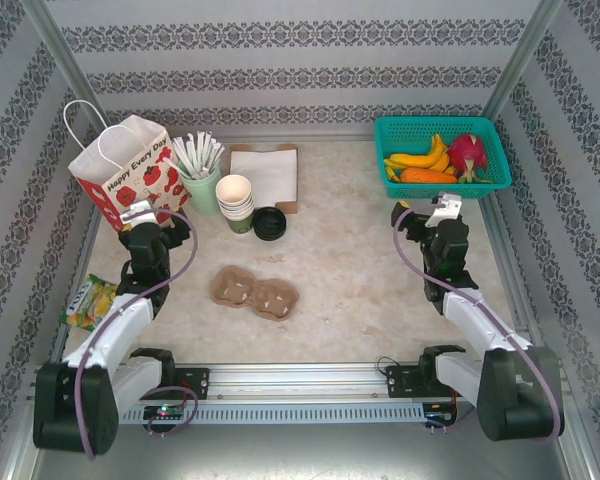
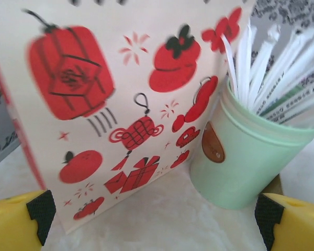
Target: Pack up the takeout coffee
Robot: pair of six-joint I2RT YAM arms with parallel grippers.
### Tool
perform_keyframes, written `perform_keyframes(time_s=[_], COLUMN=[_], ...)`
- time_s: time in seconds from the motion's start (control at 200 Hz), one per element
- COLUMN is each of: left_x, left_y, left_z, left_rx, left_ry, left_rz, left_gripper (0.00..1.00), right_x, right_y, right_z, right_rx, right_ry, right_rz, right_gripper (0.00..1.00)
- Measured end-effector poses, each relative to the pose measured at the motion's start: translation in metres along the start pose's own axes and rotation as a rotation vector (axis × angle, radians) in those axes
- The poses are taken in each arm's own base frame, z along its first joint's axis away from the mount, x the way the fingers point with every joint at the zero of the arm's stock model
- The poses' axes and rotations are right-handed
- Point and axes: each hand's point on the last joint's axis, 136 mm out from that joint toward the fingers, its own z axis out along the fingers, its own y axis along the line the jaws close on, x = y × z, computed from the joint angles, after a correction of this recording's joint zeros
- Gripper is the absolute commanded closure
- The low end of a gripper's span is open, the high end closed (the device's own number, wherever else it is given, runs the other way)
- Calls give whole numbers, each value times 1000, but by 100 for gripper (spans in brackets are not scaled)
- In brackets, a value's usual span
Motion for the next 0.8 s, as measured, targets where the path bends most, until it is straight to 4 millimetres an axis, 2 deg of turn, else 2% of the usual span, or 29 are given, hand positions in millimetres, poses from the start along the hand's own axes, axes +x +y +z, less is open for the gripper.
perform_keyframes(time_s=[0.07, 0.145, 0.23, 0.295, 0.365, 0.48, 0.55, 0.659, 0.799], left_x=[-17, -35, -42, -34, -14, 28, 44, 43, 15], left_y=[3, 6, 9, 10, 5, -12, -26, -52, -86], left_z=[-12, -25, -36, -41, -42, -38, -36, -34, -28], left_rx=[-28, -57, -93, -115, -113, -89, -67, -8, 88], left_ry=[15, 41, 99, 169, 277, 500, 606, 683, 690], left_rz=[-73, -166, -265, -317, -349, -355, -337, -311, -278], left_gripper=[0, 0, 0, 0, 0, 0, 0, 0, 2], right_x=[6, 22, 44, 63, 80, 95, 100, 104, 105], right_y=[18, 36, 48, 53, 56, 66, 76, 92, 118], right_z=[-1, -1, -1, 0, 2, 3, 3, 4, 4], right_rx=[-61, -108, -128, -124, -105, -93, -98, -103, -102], right_ry=[41, 112, 199, 281, 371, 477, 531, 596, 649], right_rz=[85, 178, 281, 348, 403, 449, 453, 424, 297], right_gripper=[2, 2, 2, 2, 2, 2, 2, 2, 2])
